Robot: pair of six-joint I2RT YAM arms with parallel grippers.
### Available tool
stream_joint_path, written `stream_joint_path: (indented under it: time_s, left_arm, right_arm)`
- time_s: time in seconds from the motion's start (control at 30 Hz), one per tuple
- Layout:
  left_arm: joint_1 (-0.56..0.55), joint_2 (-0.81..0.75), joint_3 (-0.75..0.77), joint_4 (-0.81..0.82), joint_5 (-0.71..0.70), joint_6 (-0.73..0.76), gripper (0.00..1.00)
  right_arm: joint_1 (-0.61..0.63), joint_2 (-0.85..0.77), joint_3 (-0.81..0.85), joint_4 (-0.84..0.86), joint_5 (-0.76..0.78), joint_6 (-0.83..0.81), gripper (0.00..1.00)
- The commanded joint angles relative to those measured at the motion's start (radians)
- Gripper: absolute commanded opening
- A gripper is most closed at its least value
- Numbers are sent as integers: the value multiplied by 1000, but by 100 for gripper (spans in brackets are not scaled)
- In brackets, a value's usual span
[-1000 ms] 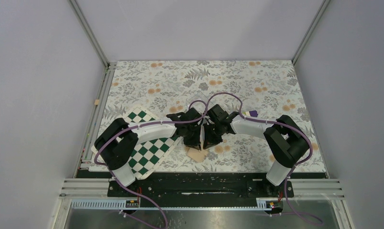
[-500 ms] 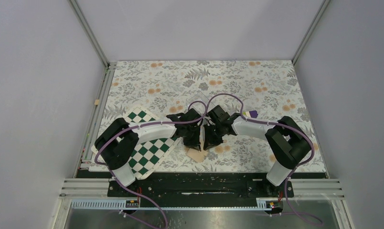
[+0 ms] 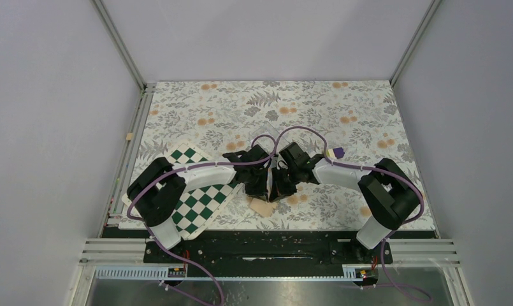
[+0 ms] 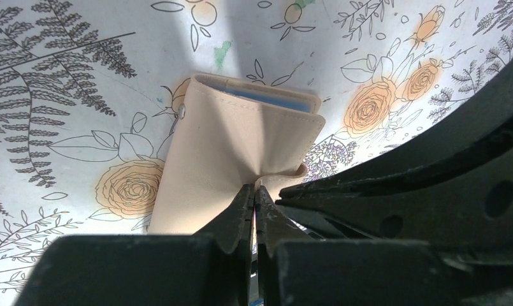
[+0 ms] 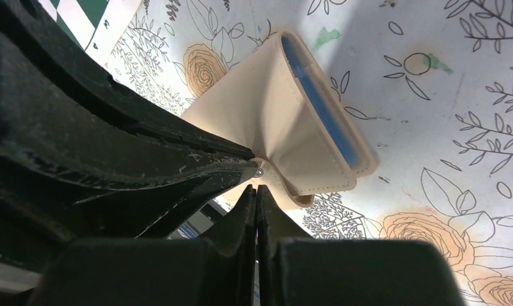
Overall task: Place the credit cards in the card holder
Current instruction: Close the card holder at the center of the board.
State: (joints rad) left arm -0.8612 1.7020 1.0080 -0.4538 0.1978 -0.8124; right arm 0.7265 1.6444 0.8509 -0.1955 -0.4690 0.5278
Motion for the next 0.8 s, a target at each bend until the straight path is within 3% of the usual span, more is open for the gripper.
stream_joint_path:
  time_s: [0.0, 0.17, 0.3, 0.37, 0.67, 0.77]
  left_arm:
    - [3, 22, 9, -27, -47, 16, 0]
    - [5, -4, 25, -48, -50, 15, 0]
    - [5, -33, 51, -88, -62, 25, 17]
    - [4, -39, 58, -107, -66, 33, 20]
    - [4, -6, 50, -101, -49, 41, 18]
    - [4, 0, 49, -87, -46, 34, 22]
  right_arm:
    - [11, 3, 3, 24, -20, -7, 0]
    - [13, 58, 32, -45, 45, -6, 0]
    - [15, 71, 35, -70, 80, 0, 0]
    - [15, 75, 39, -77, 88, -1, 0]
    - [15, 77, 48, -77, 82, 2, 0]
    - [15, 72, 47, -74, 77, 3, 0]
